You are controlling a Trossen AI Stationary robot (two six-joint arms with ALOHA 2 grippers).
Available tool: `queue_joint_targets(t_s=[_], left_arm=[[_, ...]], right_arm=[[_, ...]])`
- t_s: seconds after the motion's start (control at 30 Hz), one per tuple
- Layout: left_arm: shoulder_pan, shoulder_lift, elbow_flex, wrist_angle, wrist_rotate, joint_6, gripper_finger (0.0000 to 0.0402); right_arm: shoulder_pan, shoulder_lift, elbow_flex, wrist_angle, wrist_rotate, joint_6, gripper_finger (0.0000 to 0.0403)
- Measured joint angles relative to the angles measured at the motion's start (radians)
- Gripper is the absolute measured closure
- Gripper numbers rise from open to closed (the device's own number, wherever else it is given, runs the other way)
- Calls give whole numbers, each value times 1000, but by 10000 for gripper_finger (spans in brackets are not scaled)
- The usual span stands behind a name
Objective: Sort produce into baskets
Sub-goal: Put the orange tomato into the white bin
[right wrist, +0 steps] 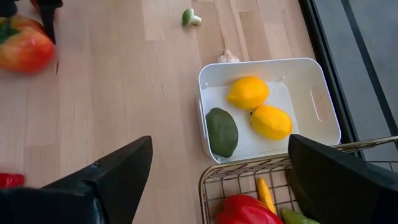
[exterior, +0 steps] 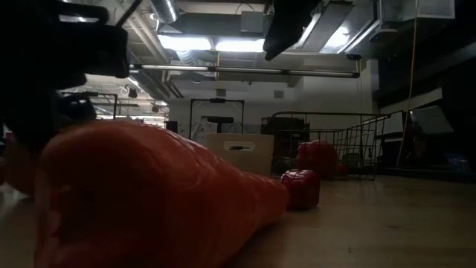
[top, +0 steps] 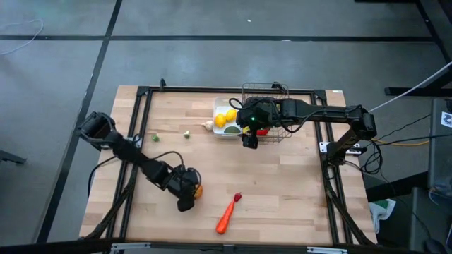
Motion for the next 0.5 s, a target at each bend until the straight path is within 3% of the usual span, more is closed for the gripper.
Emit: queue_joint_targets(t_s=[0.27,0.5], left_arm=[[103,0,33,0,0,58,57],[235,0,131,0,1,238,55]], right_arm=[[0,0,0,2,0,-3,31],[0,0,0,31,0,-2,31]])
